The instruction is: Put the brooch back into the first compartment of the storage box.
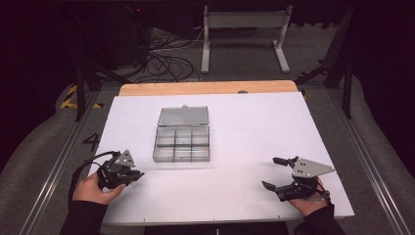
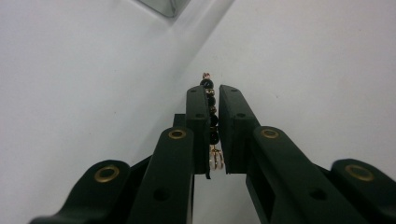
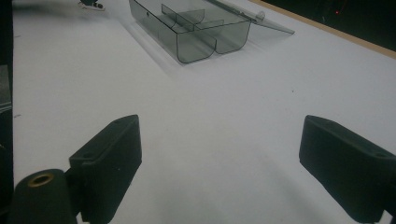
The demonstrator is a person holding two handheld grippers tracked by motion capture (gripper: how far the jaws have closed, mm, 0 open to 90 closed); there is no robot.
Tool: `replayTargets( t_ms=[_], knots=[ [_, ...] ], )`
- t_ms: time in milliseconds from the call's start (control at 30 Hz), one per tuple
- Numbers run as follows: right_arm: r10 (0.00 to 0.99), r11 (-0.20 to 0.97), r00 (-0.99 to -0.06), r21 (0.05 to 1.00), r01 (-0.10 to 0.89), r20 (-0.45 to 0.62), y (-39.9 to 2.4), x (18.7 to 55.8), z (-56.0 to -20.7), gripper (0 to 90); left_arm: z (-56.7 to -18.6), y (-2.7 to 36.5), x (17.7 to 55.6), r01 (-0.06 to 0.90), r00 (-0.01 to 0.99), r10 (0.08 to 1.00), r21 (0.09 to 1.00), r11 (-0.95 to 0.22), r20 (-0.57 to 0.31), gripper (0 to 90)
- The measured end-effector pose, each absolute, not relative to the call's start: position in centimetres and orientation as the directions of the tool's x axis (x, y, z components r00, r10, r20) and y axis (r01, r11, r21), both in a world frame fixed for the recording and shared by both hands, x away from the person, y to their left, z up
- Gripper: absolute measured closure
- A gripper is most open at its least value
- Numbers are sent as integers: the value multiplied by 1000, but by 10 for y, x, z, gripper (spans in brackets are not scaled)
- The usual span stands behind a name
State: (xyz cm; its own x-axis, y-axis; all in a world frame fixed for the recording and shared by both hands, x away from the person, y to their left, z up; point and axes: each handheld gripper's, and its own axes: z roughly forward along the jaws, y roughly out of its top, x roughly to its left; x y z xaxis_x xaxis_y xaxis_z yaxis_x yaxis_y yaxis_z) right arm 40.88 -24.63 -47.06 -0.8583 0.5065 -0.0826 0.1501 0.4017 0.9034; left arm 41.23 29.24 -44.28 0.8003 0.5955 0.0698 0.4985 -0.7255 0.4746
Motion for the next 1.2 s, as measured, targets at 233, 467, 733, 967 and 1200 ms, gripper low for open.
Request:
replayTargets(
  t_ms=[233,467,733,967,1200],
  knots=[
    [507,402,-858,903,150,-83,-247,409,-470,136,-435,297,409,487,791,609,540,-687,61,835],
    [507,403,-858,903,150,-84,-246,409,-471,135,-427,305,407,475,779,626,619,-626,35,835],
    [508,403,-858,903,150,-84,-246,409,-471,136,-421,312,407,464,771,637,689,-557,-4,835],
    [508,402,-857,903,152,-82,-246,409,-471,136,-416,318,408,451,768,639,748,-487,-47,835],
    [507,401,-858,903,152,-81,-246,409,-471,135,-412,319,409,434,760,647,785,-443,-55,835]
  ],
)
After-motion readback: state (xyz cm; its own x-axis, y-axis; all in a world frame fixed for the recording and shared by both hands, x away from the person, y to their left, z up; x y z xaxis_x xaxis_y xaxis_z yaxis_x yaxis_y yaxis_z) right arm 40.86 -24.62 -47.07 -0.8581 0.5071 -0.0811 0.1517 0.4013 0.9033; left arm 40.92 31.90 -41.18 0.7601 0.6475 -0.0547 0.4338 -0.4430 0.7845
